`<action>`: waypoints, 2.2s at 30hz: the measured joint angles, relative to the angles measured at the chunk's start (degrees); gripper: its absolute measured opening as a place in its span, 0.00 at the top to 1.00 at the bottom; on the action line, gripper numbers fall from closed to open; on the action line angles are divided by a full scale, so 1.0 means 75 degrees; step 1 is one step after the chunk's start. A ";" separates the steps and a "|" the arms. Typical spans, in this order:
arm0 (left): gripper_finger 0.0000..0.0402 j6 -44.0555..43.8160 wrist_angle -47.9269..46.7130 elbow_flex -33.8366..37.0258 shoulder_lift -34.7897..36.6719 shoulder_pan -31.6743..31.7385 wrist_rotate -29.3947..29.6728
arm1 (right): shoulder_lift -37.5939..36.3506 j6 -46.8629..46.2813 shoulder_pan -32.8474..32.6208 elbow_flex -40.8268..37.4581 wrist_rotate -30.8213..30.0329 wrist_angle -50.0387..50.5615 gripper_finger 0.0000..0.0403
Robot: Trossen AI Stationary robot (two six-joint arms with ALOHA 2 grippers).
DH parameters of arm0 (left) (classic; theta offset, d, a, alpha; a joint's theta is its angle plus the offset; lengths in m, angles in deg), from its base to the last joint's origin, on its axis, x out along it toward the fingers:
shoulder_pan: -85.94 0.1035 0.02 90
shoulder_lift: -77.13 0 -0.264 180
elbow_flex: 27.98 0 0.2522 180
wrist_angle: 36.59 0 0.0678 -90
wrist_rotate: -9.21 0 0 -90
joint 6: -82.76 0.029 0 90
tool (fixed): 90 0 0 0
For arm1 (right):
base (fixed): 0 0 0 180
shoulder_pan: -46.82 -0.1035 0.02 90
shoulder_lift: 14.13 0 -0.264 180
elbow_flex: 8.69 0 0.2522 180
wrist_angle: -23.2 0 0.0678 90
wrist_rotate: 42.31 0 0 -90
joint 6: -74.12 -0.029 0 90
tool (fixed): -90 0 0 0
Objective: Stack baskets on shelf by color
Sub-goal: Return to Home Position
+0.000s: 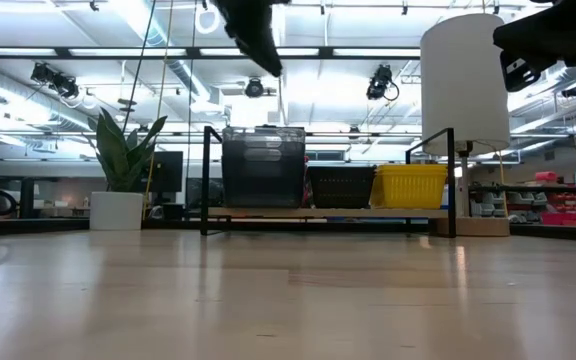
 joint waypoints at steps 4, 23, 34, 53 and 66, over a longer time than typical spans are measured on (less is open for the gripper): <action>0.53 -0.0173 0.1403 0.1637 0.1041 -0.0194 -0.0133 | 0.0000 0.0000 0.0003 0.0000 -0.0002 -0.0008 0.94; 0.64 -0.0313 0.9245 0.8630 0.4998 -0.1336 -0.0184 | 0.0000 0.0000 0.0000 0.0003 -0.0003 -0.0092 0.94; 0.63 -0.1547 0.9810 0.9777 0.7242 -0.2082 -0.0180 | 0.0000 0.0000 0.0002 0.0003 0.0000 -0.0178 0.94; 0.63 -0.2414 1.1928 1.2672 0.8779 -0.2278 -0.0180 | 0.0000 0.0000 0.0003 0.0003 -0.0003 -0.0268 0.94; 0.63 -0.2389 0.9771 1.3121 1.1038 -0.2409 -0.0214 | 0.0000 0.0000 0.0003 0.0003 -0.0003 -0.0297 0.94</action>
